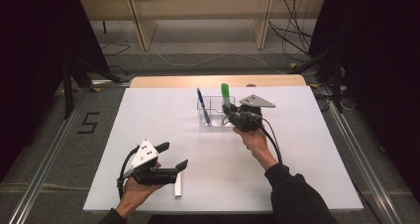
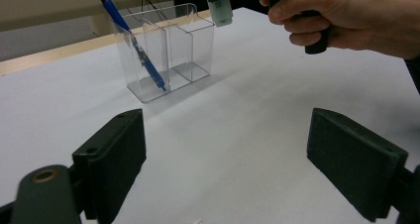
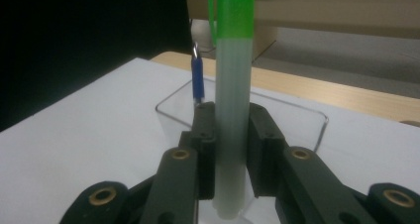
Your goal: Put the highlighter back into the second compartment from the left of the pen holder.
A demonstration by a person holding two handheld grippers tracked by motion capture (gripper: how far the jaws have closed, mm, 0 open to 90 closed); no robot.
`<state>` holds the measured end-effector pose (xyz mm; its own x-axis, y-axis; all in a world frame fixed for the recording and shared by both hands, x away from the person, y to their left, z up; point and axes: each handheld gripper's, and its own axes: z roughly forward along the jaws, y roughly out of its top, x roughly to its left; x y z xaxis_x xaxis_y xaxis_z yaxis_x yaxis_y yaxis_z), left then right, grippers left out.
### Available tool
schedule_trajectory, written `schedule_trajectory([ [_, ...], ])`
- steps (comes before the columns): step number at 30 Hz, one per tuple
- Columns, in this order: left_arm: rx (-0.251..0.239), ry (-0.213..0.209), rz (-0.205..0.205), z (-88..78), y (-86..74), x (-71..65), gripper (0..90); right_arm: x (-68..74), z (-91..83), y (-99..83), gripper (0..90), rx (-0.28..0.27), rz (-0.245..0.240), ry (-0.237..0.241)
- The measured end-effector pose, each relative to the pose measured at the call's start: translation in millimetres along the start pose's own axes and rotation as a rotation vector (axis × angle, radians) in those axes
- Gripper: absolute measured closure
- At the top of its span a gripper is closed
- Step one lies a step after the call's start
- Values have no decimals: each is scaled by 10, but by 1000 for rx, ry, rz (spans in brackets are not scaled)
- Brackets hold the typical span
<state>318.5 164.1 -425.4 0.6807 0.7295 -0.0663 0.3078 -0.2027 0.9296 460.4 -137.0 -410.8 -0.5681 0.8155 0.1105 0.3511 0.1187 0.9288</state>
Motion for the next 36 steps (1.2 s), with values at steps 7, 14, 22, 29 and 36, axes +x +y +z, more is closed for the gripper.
schedule_trajectory([
  [7,-11,8,-1,-2,1,2,149,19,195,166,770,-14,9,-22],
  [14,-22,17,-3,-19,5,19,148,65,345,210,770,-13,10,-42],
  [22,-39,29,-7,-36,11,33,145,70,506,221,770,-6,12,-82],
  [29,-39,38,-27,-21,1,41,145,86,588,208,769,10,7,-97],
  [36,-26,46,-24,-15,-2,41,145,106,644,172,769,20,2,-111],
])
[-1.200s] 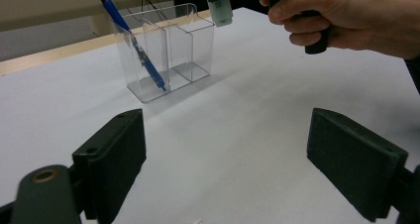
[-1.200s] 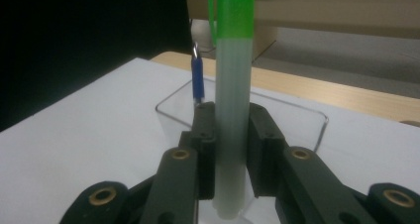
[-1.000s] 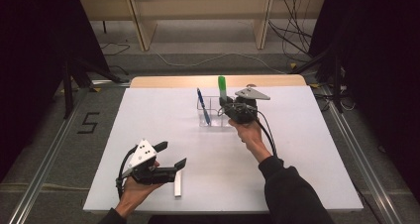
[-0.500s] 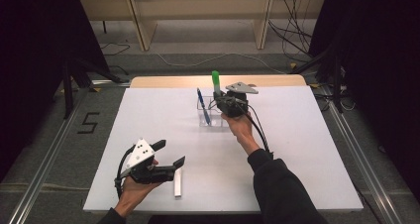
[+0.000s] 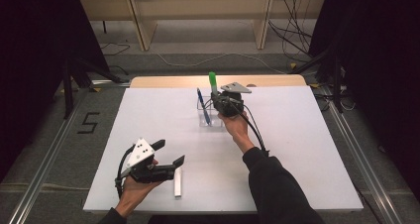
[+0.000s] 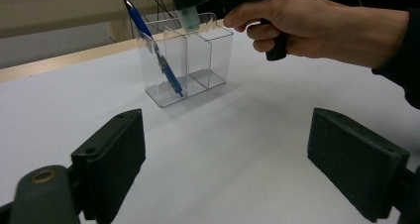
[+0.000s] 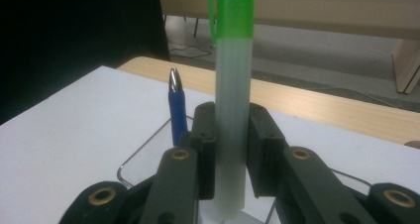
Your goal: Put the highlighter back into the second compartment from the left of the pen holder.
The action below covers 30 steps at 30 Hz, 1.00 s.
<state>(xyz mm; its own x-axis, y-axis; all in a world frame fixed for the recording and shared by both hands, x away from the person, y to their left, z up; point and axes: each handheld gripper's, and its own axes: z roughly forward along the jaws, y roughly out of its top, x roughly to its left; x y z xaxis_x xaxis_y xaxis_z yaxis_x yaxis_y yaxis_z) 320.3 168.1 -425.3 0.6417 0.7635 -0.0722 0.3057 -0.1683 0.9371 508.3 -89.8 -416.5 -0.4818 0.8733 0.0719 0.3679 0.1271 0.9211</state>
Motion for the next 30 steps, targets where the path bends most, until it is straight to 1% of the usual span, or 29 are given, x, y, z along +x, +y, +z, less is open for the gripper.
schedule_trajectory([
  [3,-5,5,-6,-1,1,2,145,-10,9,-11,769,3,19,-2],
  [6,-4,8,-8,-1,2,7,145,2,18,-25,768,8,25,-2],
  [7,-2,9,-9,0,1,7,145,5,24,-34,768,7,16,-2],
  [11,9,10,-4,7,-1,5,145,43,50,-68,767,15,9,-5],
  [13,21,16,-10,18,-5,6,145,58,61,-79,766,17,-1,-12],
  [15,28,16,-13,23,-8,15,142,58,65,-83,762,23,-1,-10],
  [16,34,17,-15,26,-9,17,142,59,65,-84,736,27,3,-9],
  [17,36,17,-18,28,-9,18,140,60,61,-81,653,27,3,-10],
  [18,39,18,-21,32,-10,19,138,60,56,-72,542,33,4,-8],
  [19,46,17,-20,37,-11,23,136,61,45,-61,464,42,4,-14],
  [20,56,18,-22,44,-13,23,132,58,23,-51,409,47,1,-32],
  [21,67,18,-20,50,-16,25,127,52,-6,-39,374,48,3,-41],
  [24,78,22,-25,64,-18,27,124,3,-99,4,304,52,23,-27],
  [26,86,24,-26,67,-17,29,124,-22,-173,36,298,34,27,-17],
  [27,90,28,-30,73,-18,30,124,-28,-206,51,295,24,21,-12],
  [28,104,29,-32,77,-18,36,124,-28,-242,67,291,22,10,-9],
  [30,115,35,-47,93,-28,46,124,-20,-313,91,289,14,-14,-1],
])
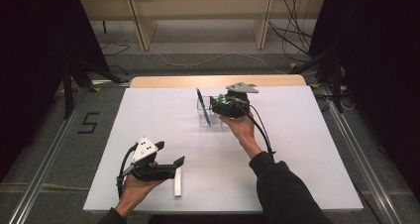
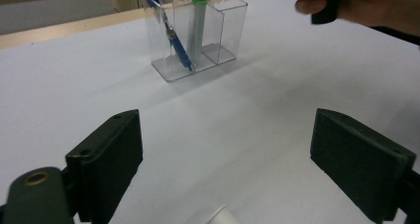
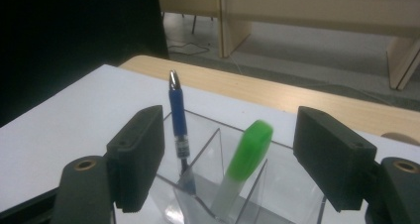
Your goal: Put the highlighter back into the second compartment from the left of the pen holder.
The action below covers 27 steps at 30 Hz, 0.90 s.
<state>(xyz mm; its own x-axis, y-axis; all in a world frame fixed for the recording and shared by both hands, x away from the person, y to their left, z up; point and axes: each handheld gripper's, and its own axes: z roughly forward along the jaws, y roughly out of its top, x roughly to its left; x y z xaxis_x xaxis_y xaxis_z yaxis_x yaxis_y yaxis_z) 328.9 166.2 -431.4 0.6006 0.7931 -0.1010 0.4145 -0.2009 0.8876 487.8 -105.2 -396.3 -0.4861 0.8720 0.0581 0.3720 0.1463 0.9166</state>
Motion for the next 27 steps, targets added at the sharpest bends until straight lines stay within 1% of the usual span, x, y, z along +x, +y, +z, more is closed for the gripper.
schedule_trajectory([
  [2,20,4,-7,4,0,14,125,13,-72,12,282,-12,-13,14],
  [4,28,6,-13,11,0,19,125,26,-147,18,276,-17,-16,34],
  [5,28,15,-9,9,1,23,127,32,-182,15,276,-25,-23,43],
  [6,21,17,-17,7,1,22,133,42,-217,11,276,-29,-33,43],
  [8,26,18,-27,-1,7,33,135,56,-284,-4,276,-34,-51,53],
  [12,40,30,-41,1,16,38,135,75,-407,-37,273,-42,-58,82],
  [15,57,35,-47,5,21,35,135,82,-485,-70,271,-50,-75,86],
  [18,75,39,-55,16,26,23,135,78,-556,-114,267,-48,-77,97],
  [19,82,36,-48,15,27,22,135,74,-577,-129,266,-46,-79,99],
  [23,92,45,-56,17,36,-1,135,56,-661,-204,266,-50,-76,109],
  [27,109,47,-61,24,40,-19,135,43,-735,-295,262,-46,-85,115],
])
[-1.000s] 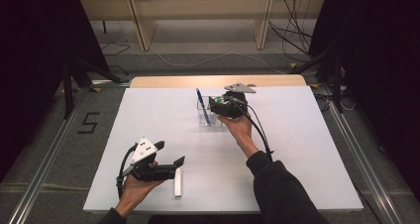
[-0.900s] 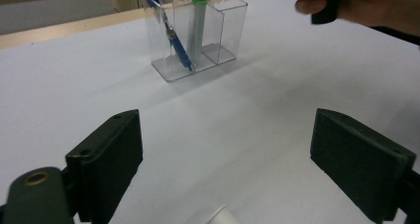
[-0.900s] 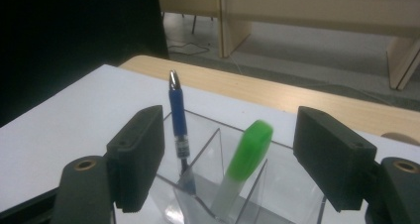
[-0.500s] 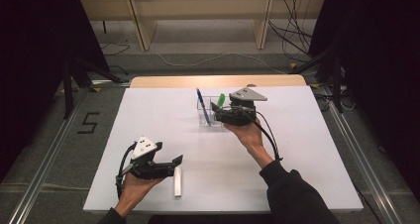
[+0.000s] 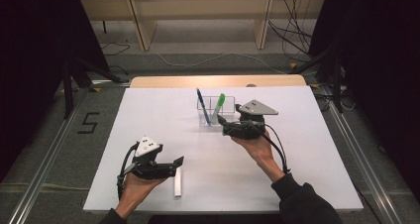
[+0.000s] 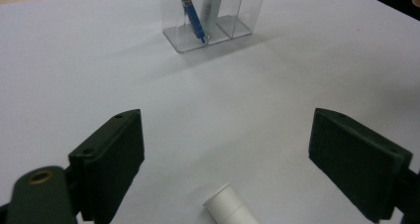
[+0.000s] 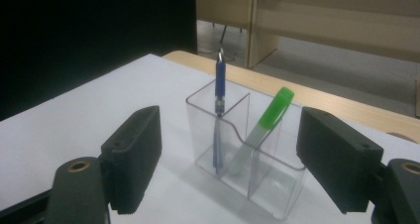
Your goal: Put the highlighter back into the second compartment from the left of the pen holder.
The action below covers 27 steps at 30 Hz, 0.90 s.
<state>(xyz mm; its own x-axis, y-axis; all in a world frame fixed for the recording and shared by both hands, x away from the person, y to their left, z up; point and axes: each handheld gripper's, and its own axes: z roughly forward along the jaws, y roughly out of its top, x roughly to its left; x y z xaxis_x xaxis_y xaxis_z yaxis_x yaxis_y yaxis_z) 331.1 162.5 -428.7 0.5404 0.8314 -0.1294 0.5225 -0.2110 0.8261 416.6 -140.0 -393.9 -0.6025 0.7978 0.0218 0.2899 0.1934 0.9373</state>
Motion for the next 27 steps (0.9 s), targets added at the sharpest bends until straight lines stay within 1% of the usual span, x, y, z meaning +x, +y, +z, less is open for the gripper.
schedule_trajectory([
  [3,18,3,-4,5,2,-10,135,-20,-74,-67,258,-8,9,15],
  [4,25,6,-5,8,1,-14,135,-23,-100,-90,254,-9,19,18],
  [5,30,11,-13,16,1,-20,136,-33,-124,-115,251,-12,19,25],
  [7,59,17,-12,28,3,-17,136,-43,-175,-158,249,-11,29,33],
  [9,83,17,-23,47,0,-20,136,-49,-225,-188,246,-5,31,40],
  [10,101,18,-19,53,-1,-18,136,-52,-254,-202,246,-9,30,45],
  [11,112,22,-24,64,-3,-20,136,-53,-282,-218,246,-15,30,50],
  [13,135,28,-32,78,-6,-20,136,-53,-336,-248,246,-16,22,53],
  [15,160,28,-36,75,-1,-21,136,-57,-381,-276,246,-12,26,53],
  [17,174,39,-38,71,5,-30,136,-60,-418,-298,246,-12,23,51],
  [19,189,42,-43,73,9,-40,137,-50,-448,-323,245,-8,18,51],
  [20,201,46,-39,73,11,-43,138,-44,-459,-335,245,-6,9,50],
  [22,209,49,-32,80,8,-56,140,-28,-480,-359,244,1,-3,51],
  [23,218,50,-28,80,8,-63,140,-22,-490,-370,244,5,0,54],
  [24,217,56,-23,86,4,-68,140,-18,-498,-381,243,6,4,61],
  [25,217,58,-27,93,3,-73,140,-14,-503,-390,242,8,1,63],
  [27,235,55,-26,96,4,-74,141,-1,-516,-407,240,13,-2,68],
])
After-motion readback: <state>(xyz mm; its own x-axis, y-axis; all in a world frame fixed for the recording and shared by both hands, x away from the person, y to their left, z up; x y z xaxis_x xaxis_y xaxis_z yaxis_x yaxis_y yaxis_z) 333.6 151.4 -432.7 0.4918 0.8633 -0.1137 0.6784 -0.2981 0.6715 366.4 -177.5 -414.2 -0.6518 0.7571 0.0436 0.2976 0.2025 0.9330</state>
